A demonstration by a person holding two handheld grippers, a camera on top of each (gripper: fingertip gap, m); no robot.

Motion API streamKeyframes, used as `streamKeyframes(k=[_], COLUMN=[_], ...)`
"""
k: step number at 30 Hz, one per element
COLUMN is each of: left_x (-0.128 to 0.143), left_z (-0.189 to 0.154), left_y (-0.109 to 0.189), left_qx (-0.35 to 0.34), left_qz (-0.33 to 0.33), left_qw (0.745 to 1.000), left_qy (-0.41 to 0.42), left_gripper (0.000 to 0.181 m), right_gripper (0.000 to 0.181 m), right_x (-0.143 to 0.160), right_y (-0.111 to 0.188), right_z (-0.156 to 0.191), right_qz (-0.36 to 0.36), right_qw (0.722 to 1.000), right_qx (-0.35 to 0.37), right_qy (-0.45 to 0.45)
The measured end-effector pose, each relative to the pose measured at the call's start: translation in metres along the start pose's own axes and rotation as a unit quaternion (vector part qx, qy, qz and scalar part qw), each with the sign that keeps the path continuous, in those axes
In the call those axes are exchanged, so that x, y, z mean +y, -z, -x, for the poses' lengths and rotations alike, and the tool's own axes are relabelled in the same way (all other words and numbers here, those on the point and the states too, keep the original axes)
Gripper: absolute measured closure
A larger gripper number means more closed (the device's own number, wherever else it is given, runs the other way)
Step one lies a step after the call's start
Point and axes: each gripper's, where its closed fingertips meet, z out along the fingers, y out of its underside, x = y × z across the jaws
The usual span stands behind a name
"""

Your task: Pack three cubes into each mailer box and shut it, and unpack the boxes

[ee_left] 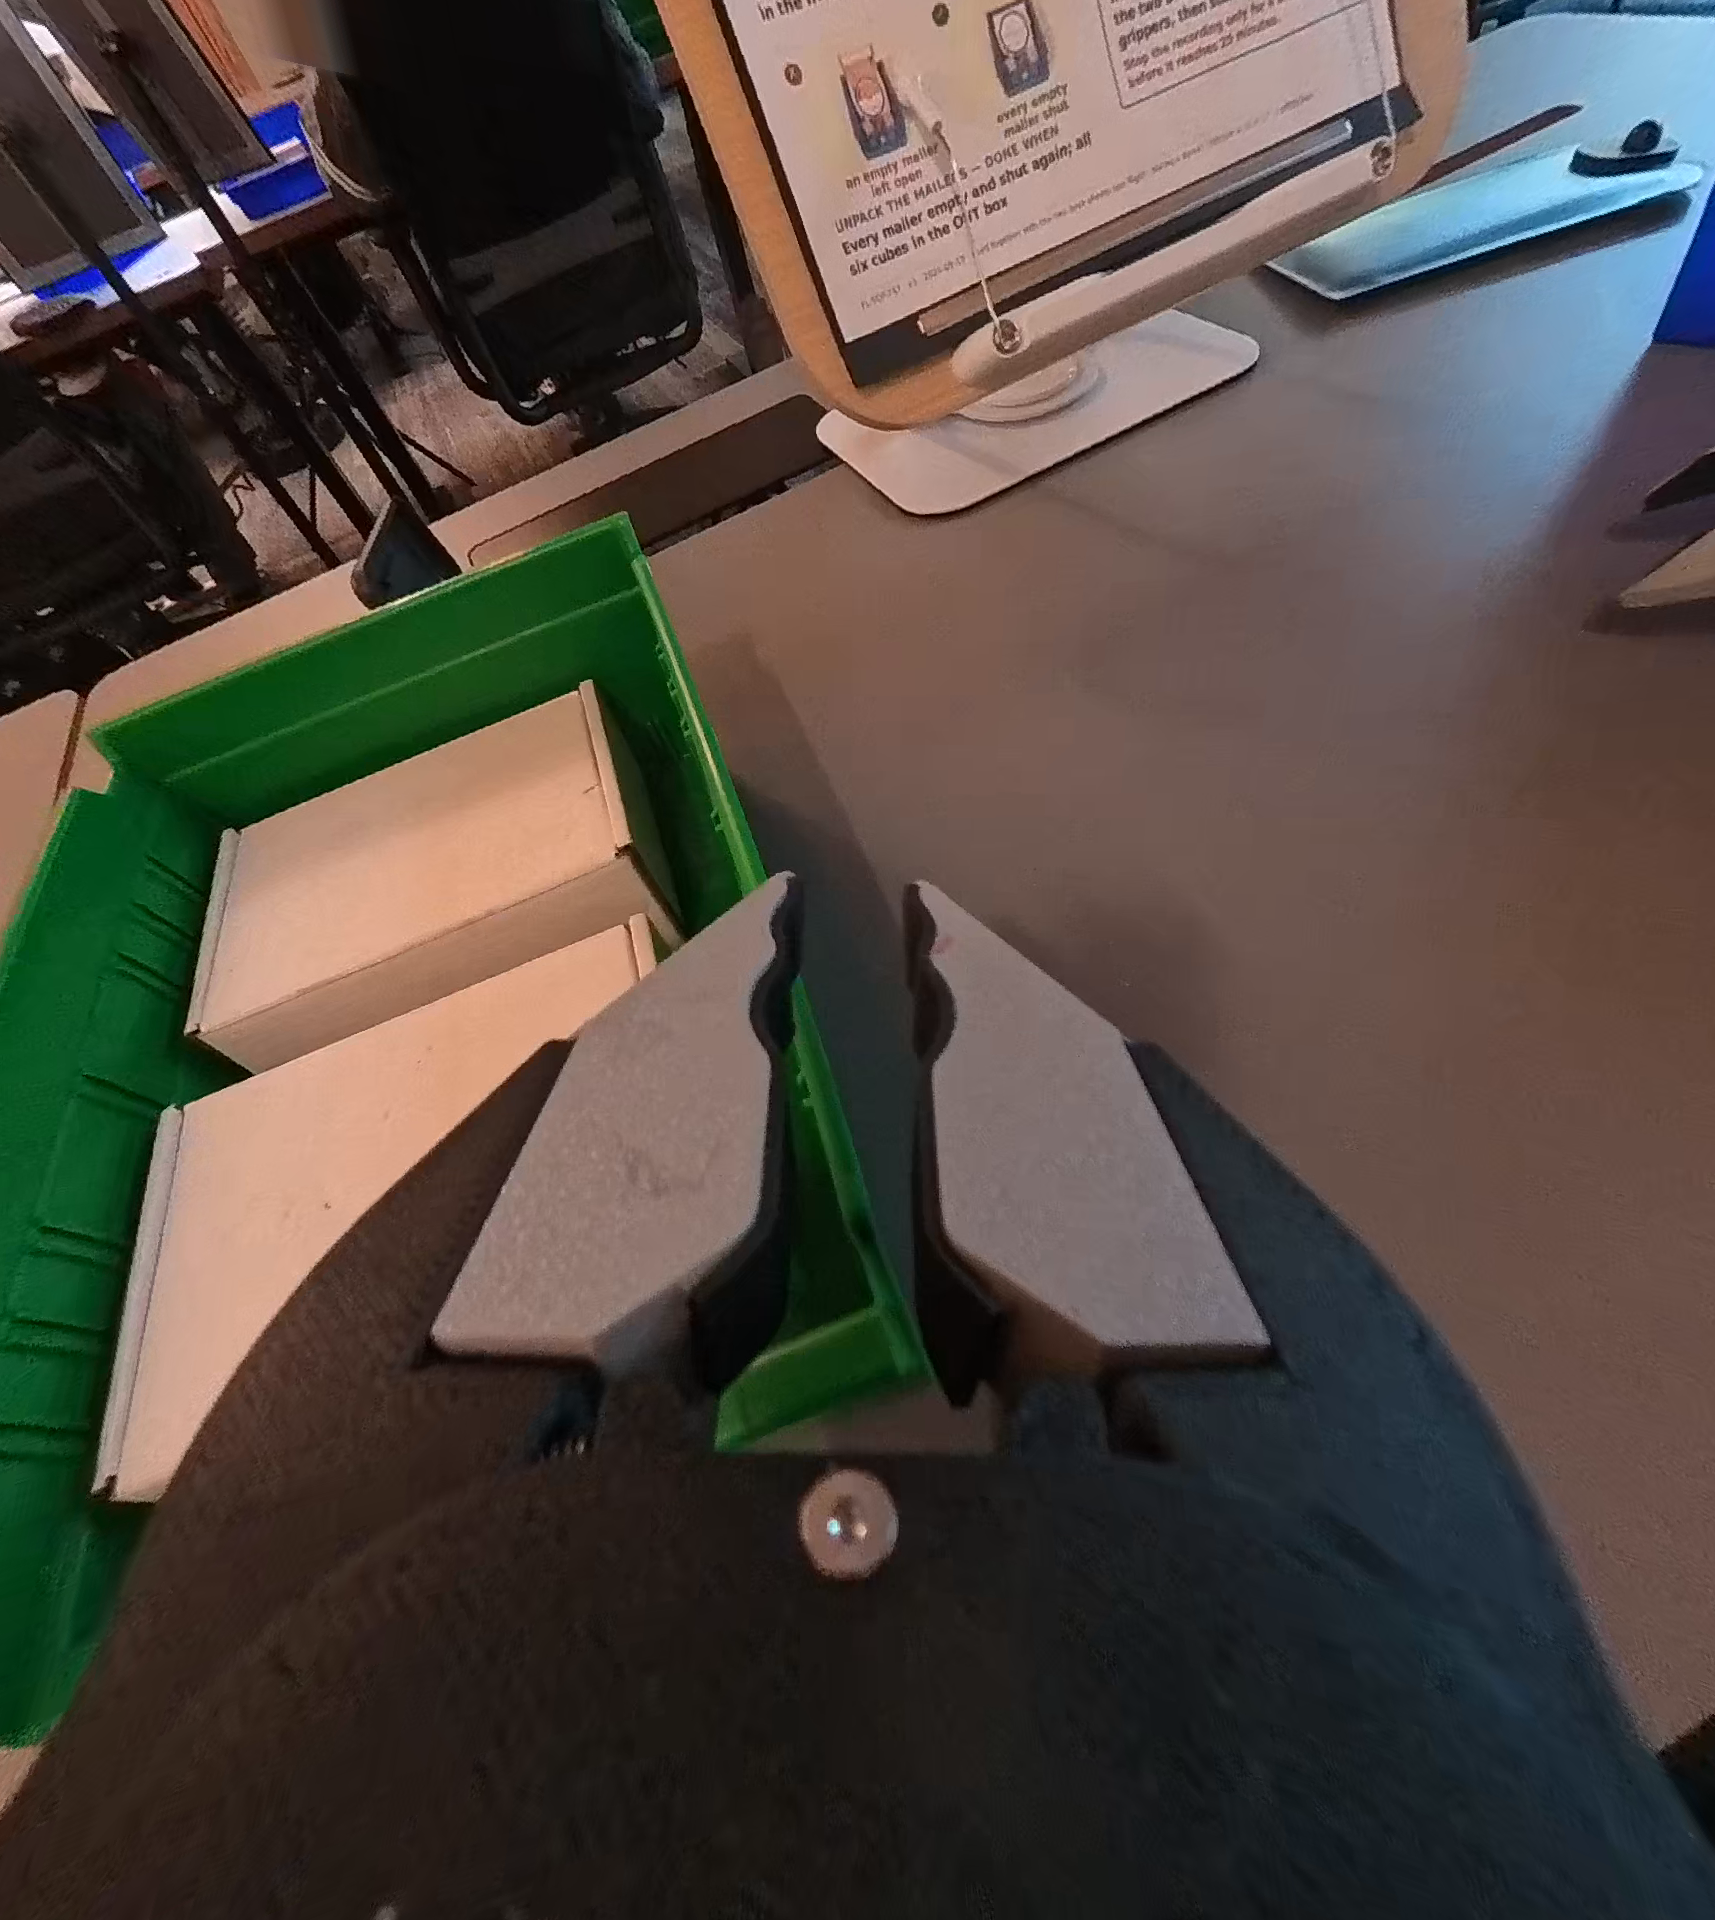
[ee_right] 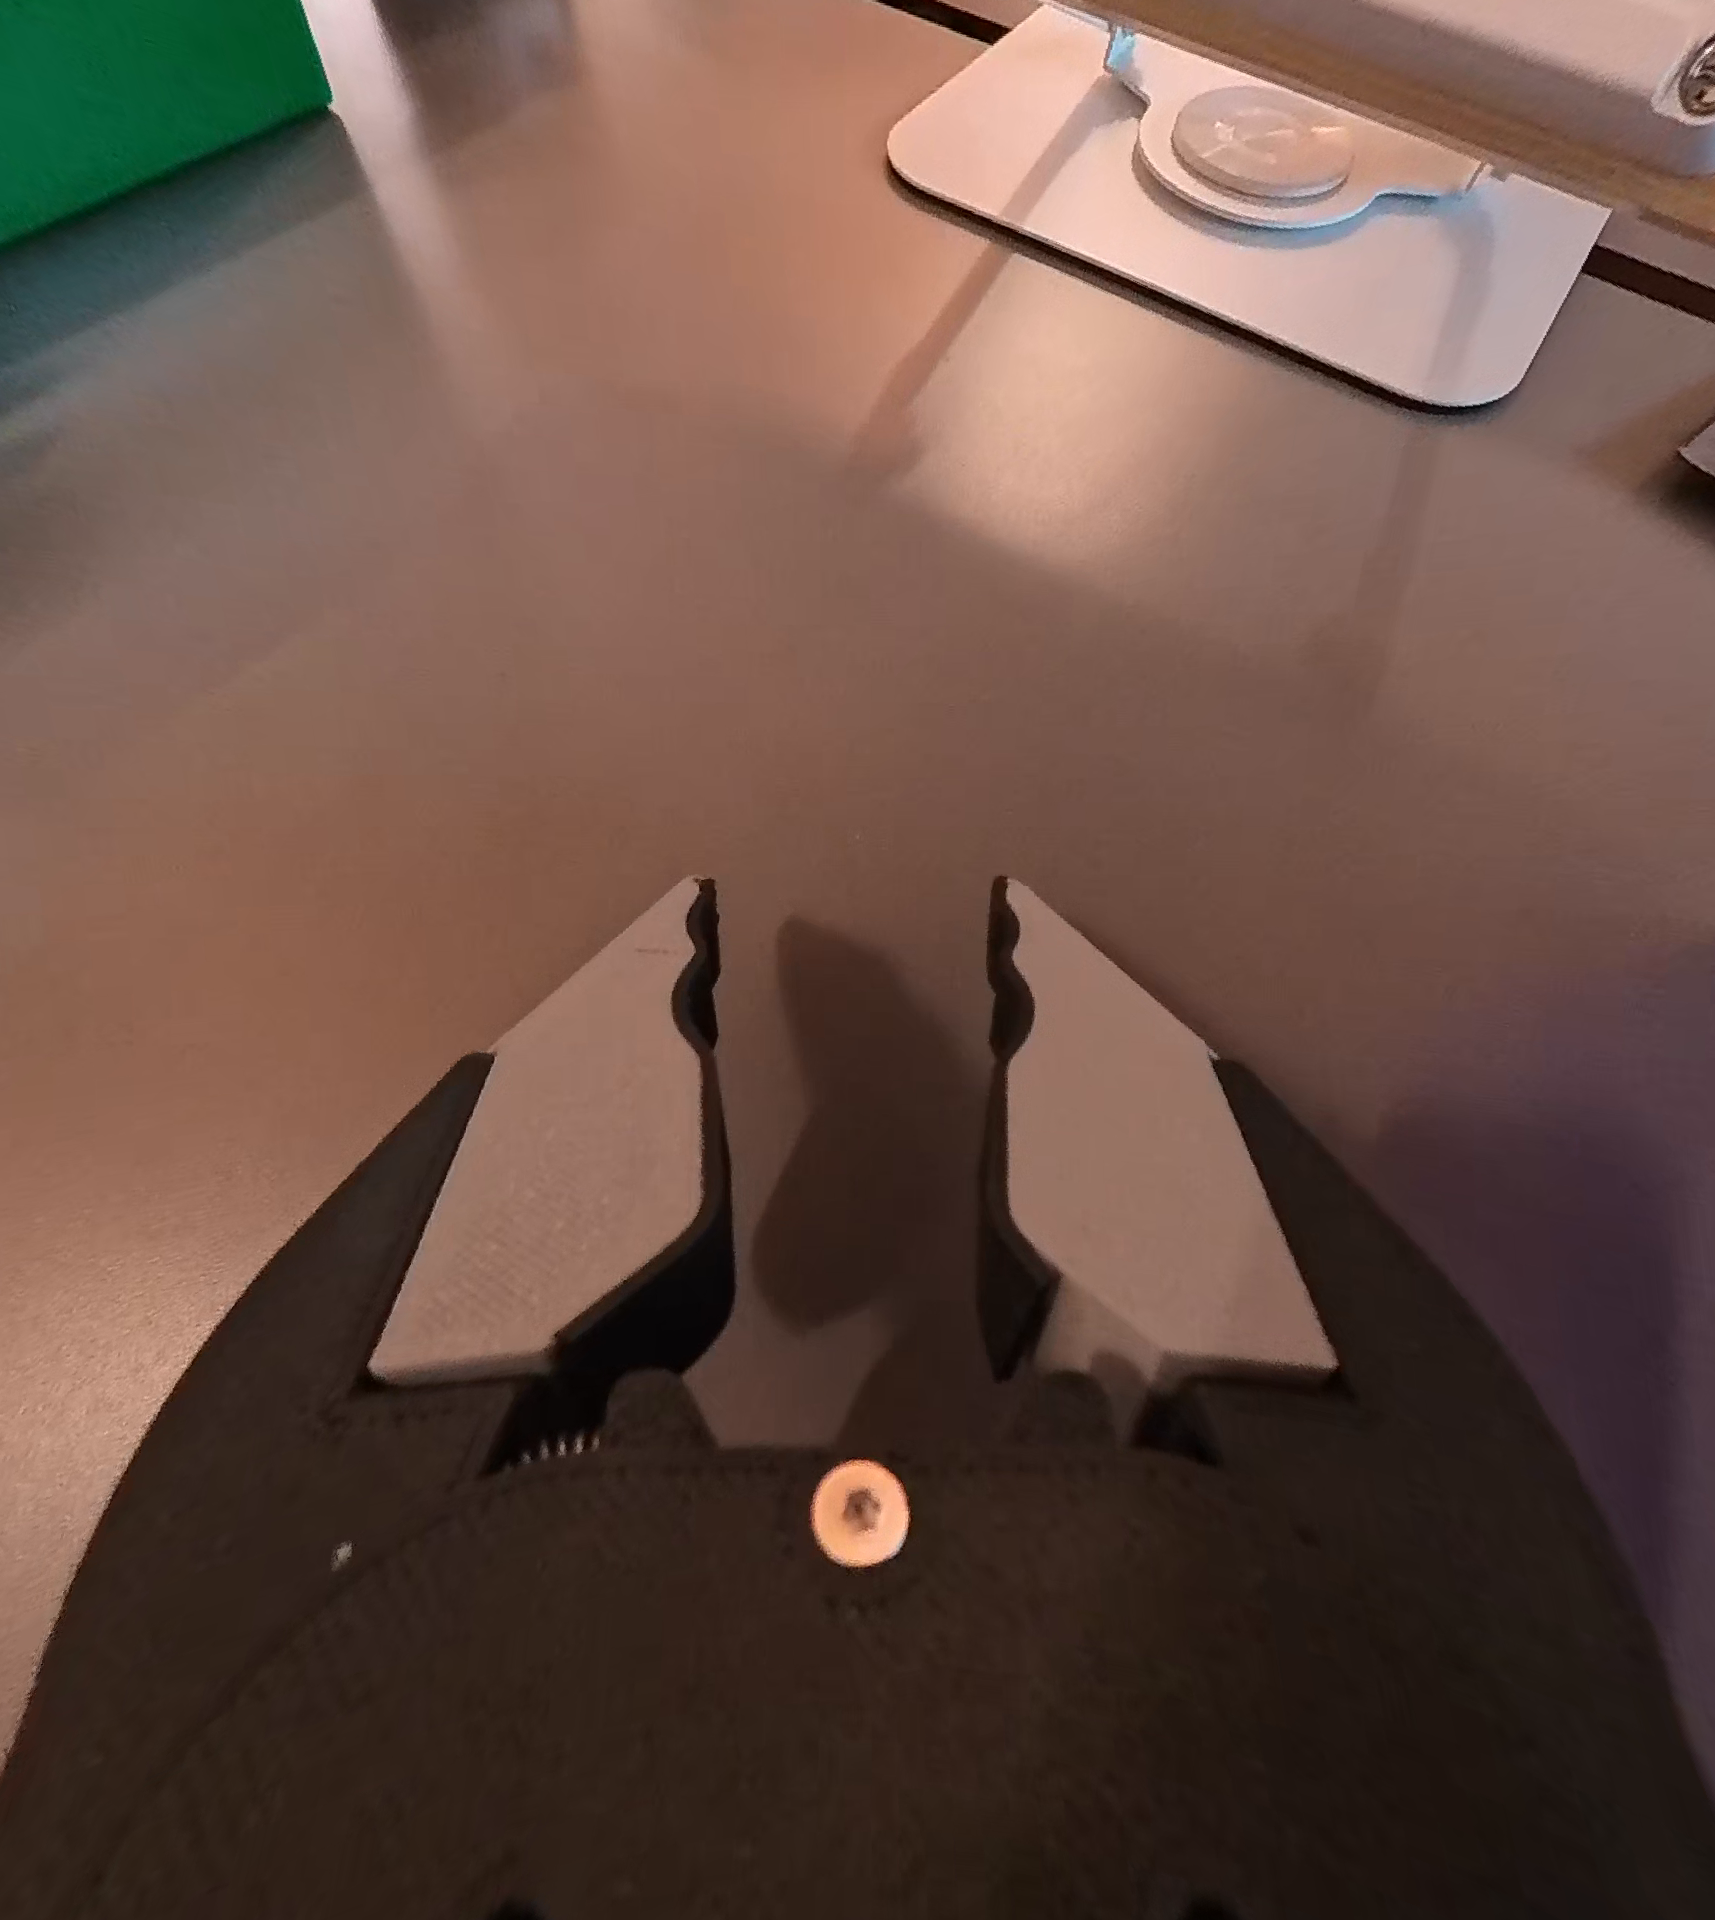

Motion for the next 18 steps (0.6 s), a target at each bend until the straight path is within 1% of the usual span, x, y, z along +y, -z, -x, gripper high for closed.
streamKeyframes(k=[18], left_x=[-0.0007], left_z=[0.0042], left_y=[0.0019], left_qx=[-0.005], left_qz=[-0.004], left_qw=[1.0], left_qy=[0.0], left_gripper=[0.165], right_gripper=[0.132], right_x=[0.0002], right_y=[-0.0002], right_z=[0.0002], right_qz=[0.001], right_qw=[1.0], right_qx=[-0.001], right_qy=[0.0])
